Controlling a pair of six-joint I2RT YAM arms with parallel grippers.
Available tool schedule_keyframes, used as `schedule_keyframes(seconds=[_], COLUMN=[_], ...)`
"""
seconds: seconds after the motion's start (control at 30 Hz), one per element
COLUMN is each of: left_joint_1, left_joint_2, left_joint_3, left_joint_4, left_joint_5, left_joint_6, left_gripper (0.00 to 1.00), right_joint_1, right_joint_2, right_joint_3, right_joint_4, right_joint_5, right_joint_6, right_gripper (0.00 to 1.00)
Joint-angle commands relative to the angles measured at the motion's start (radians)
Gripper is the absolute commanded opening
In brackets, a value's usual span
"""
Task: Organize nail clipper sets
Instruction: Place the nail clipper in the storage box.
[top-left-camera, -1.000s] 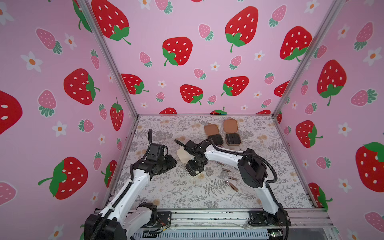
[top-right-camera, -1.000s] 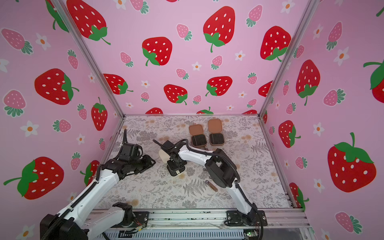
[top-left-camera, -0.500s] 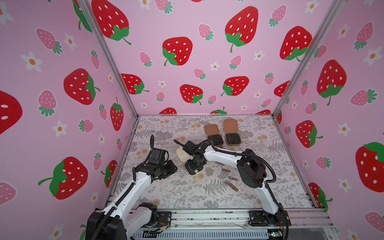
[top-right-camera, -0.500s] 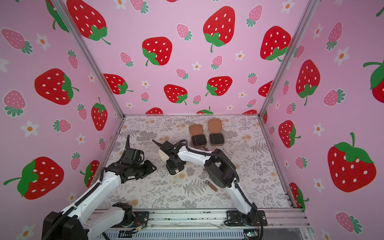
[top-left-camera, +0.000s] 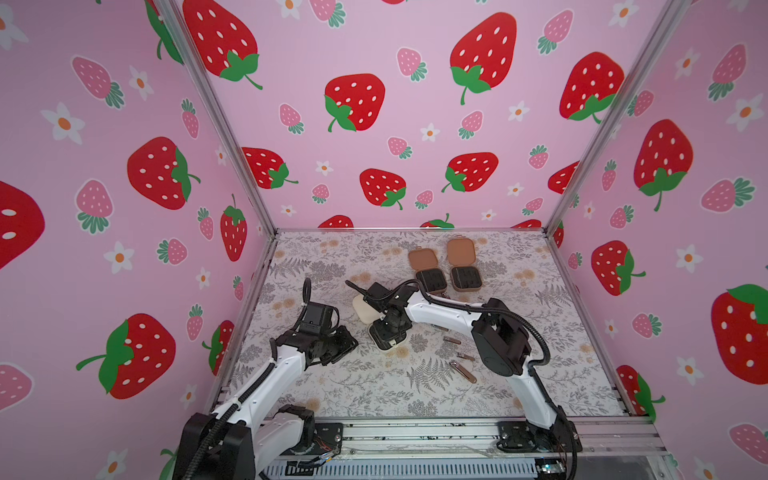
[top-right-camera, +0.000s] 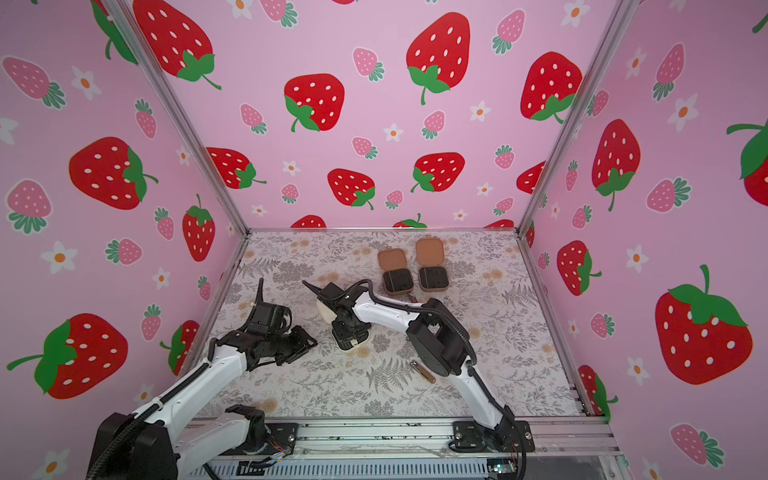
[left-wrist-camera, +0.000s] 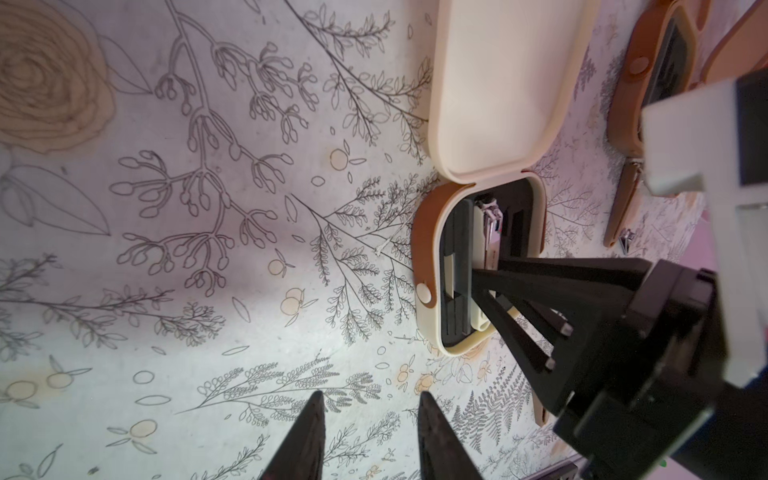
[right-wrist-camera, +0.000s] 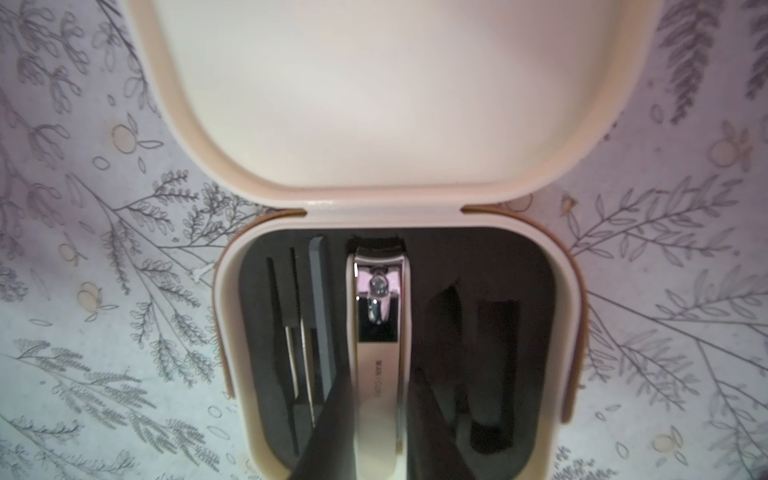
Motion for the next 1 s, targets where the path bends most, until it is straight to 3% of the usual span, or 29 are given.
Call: schedule_keyframes(seconds=[0.0, 0.23, 0.63, 0.77, 0.87, 0.97], left_joint_1=[-0.006, -0.009, -0.013, -0.029, -0.06, -0.104], left_joint_2=[0.009, 0.013, 0.038, 0.063, 0.104, 0.16], left_joint_3=[0.026, 0.032, 0.049, 0.078, 0.124, 0.181], left_joint_4=[0.009, 0.006, 0.007, 0.007, 0.008, 0.022], left_joint_5=[0.014, 0.013, 0.015, 0.022, 0.027, 0.033], left_joint_6=[-0.014, -0.014, -0.015, -0.01, -0.006, -0.005], left_gripper=[0.38, 0.37, 0.35, 0.24, 0.0, 0.0], right_joint_1=[-0.011, -0.01, -0.011, -0.011, -0.012, -0.018], right_joint_2=[0.056, 0.019, -0.057, -0.083, -0.099, -0.124], right_joint_3=[-0.019, 0.04, 0.092, 0.086, 0.07, 0.038], right_joint_4=[-0.113, -0.13, -0.143, -0.146, -0.15, -0.145], right_joint_5=[0.068, 0.049, 0.007, -0.005, -0.003, -0.007], right_joint_6=[0.017, -0.007, -0.032, -0.037, -0.047, -0.063], right_gripper=[0.27, 0.35, 0.35, 0.35, 0.33, 0.33])
